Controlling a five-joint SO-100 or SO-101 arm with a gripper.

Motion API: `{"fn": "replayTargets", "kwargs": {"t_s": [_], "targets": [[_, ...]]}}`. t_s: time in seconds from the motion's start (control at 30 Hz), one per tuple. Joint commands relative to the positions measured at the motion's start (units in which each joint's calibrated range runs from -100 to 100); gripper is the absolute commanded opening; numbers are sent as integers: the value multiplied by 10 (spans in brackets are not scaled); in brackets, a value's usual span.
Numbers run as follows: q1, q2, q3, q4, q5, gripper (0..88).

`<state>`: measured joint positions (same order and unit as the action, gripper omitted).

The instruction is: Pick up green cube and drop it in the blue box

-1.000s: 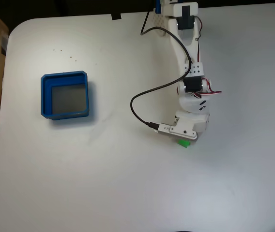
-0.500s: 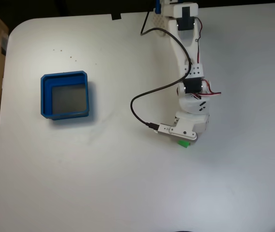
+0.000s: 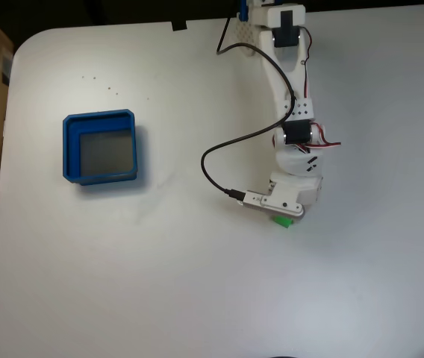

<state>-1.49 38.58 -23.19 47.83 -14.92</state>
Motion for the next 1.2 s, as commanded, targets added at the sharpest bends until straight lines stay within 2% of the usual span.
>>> {"fn": "replayTargets", "kwargs": {"t_s": [0.0, 0.27, 0.53, 0.87, 1.17], "targets": [[3, -7, -36, -10, 1, 112], [6, -10, -36, -5, 1, 25], [6, -23, -40, -5, 1, 25], [10, -133, -34, -3, 0, 27], [77, -191, -39, -4, 1, 27]]}}
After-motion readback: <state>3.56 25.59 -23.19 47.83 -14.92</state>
